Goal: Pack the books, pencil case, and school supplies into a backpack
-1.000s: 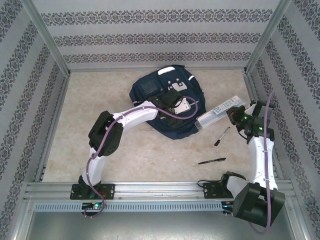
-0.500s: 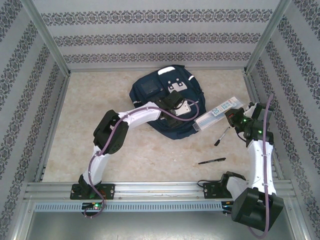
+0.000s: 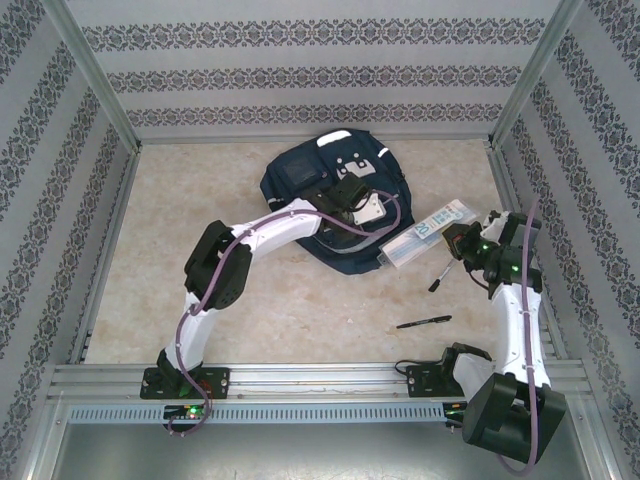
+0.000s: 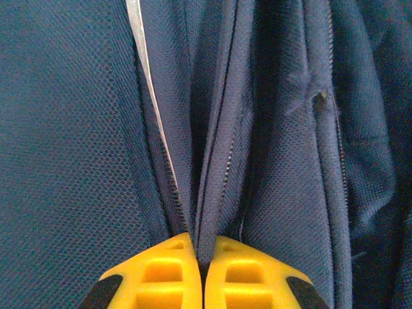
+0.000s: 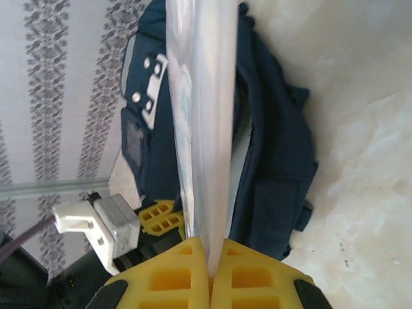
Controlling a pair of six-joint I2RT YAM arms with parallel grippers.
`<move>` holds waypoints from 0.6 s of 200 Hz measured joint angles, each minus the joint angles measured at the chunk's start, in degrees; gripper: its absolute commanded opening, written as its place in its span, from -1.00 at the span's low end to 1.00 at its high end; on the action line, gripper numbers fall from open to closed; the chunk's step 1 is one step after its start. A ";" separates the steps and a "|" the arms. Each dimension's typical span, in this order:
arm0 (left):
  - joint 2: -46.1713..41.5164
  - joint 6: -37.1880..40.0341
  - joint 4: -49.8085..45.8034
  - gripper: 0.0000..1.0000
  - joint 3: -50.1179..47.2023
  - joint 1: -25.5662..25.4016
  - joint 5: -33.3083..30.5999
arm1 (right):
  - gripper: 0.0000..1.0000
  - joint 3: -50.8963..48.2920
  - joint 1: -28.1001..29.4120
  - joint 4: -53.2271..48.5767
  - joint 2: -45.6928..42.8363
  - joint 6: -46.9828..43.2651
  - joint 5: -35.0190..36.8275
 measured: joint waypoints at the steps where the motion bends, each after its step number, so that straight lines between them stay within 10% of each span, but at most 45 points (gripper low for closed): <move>1: -0.11 -0.02 0.13 -1.00 -0.07 0.00 -0.09 | -1.00 -0.07 0.04 0.24 0.22 0.07 -0.37; 120: -9.35 -4.09 6.58 -1.00 -0.74 1.33 -0.68 | -1.00 0.92 18.71 35.26 32.50 20.11 0.59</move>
